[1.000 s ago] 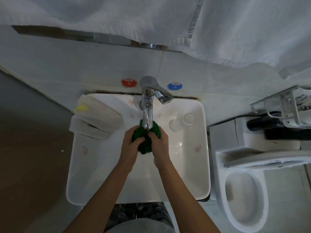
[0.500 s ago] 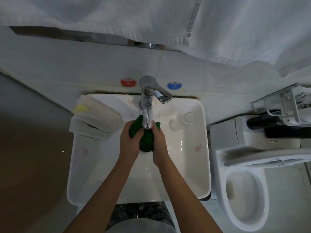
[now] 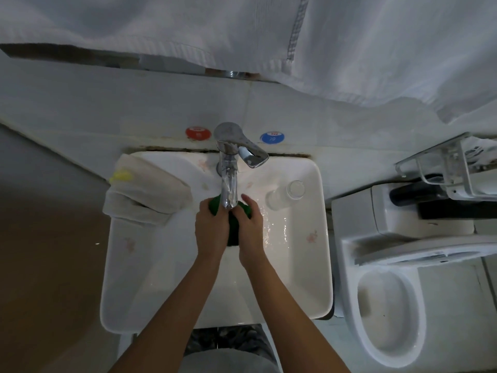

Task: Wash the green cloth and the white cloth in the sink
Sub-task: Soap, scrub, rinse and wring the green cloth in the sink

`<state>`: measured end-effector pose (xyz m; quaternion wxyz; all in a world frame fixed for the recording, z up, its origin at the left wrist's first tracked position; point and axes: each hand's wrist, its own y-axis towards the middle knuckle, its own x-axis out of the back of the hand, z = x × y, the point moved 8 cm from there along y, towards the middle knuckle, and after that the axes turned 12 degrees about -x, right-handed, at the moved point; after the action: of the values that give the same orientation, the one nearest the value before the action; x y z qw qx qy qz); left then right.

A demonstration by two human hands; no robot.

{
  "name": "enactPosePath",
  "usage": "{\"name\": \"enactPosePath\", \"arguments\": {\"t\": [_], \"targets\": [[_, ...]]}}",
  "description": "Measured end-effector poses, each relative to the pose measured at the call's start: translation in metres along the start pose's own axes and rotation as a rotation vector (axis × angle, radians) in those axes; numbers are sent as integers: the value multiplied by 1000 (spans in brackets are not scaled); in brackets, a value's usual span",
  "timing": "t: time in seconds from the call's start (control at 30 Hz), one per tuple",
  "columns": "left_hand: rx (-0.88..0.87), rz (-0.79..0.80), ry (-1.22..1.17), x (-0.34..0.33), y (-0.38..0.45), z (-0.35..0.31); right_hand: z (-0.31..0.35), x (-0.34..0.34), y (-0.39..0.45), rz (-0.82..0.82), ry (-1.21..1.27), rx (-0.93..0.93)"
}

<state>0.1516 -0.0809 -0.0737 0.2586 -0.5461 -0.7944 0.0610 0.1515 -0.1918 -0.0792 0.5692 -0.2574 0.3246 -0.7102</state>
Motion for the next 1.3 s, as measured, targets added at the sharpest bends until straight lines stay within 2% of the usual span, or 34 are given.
{"name": "enactPosePath", "arguments": {"t": [0.23,0.37,0.5,0.57,0.67,0.8,0.87,0.97,1.1,1.2,1.3], "targets": [[-151,-68,14,9,3,-16,-1,-4,-3,-77,34,-72],[-97,-72,-172,8,3,-12,13,-1,-4,-175,-127,76],[46,-91,-296,2,1,-8,24,4,-12,-261,-67,207],[108,-27,-320,-3,0,-2,19,0,-12,-213,-42,248],[158,63,-429,-9,-5,0,3,-3,-9,-119,63,178],[124,18,-437,1,-7,-1,8,2,-6,-140,84,173],[72,9,-417,5,-8,-2,8,2,-1,-135,66,95],[15,36,-386,9,-7,-1,5,-2,6,-13,60,-23],[-45,90,-328,18,-3,-2,10,-10,4,225,-53,-7],[-91,119,-277,19,1,-7,17,-6,4,111,-238,94],[-93,123,-236,17,3,-7,17,-2,1,-4,-200,131]]}}
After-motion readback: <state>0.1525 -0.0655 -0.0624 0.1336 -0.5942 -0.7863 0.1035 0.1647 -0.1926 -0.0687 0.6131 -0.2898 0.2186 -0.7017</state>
